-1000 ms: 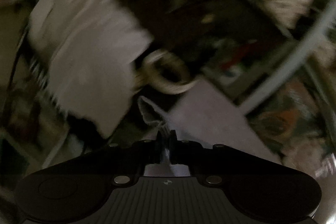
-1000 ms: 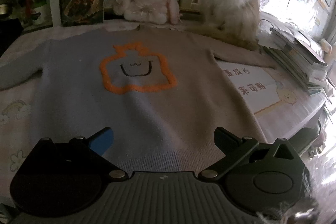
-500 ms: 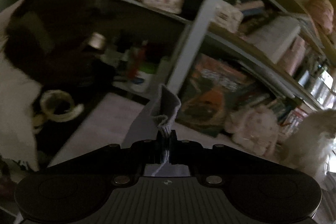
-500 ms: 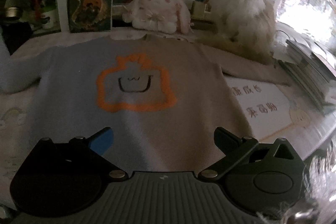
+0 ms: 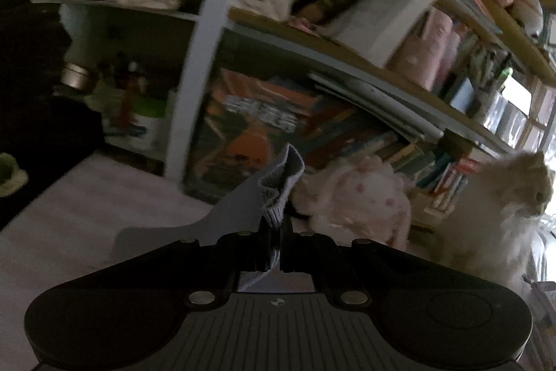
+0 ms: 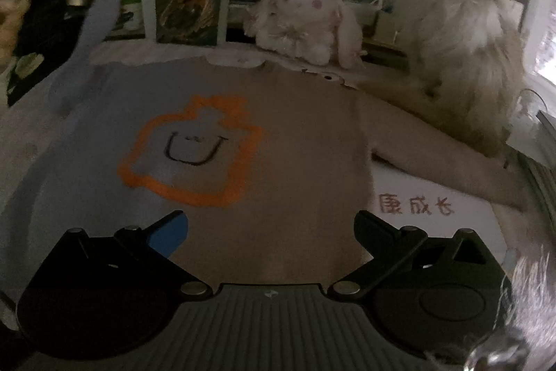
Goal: Fold clothes
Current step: 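Lay the grey sleeve across the sweater front and open the left gripper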
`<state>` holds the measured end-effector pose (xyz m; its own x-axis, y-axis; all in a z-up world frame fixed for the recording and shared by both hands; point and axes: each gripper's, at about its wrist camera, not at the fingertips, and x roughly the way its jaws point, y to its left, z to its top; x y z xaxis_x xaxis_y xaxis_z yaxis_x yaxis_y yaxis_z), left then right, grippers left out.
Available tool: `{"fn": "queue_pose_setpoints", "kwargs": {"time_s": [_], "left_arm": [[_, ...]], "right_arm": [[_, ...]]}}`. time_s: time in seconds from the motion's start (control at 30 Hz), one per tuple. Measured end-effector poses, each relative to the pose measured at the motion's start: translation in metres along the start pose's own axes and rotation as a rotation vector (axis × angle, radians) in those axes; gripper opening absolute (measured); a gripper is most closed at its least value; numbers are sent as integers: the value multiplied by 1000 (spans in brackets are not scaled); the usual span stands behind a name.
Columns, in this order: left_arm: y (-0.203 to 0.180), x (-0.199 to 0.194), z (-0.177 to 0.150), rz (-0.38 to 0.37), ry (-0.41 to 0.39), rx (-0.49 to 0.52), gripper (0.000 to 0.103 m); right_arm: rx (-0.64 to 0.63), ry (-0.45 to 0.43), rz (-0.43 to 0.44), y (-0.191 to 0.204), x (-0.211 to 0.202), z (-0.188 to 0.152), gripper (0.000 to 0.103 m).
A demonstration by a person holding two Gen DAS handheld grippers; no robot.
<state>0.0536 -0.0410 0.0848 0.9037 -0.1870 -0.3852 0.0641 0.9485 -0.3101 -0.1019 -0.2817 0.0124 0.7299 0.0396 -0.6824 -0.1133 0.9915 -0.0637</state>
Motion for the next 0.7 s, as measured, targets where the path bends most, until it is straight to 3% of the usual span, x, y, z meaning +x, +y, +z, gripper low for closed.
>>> {"fn": "queue_pose_setpoints", "kwargs": {"time_s": [0.3,0.7], "left_arm": [[-69,30,-20,-8,30,19,2],[-122,61,-57,14,118,111,2]], "right_arm": [[24,26,64,-57,4,-11,103],[40,37,94,-89,7,-21,103]]}}
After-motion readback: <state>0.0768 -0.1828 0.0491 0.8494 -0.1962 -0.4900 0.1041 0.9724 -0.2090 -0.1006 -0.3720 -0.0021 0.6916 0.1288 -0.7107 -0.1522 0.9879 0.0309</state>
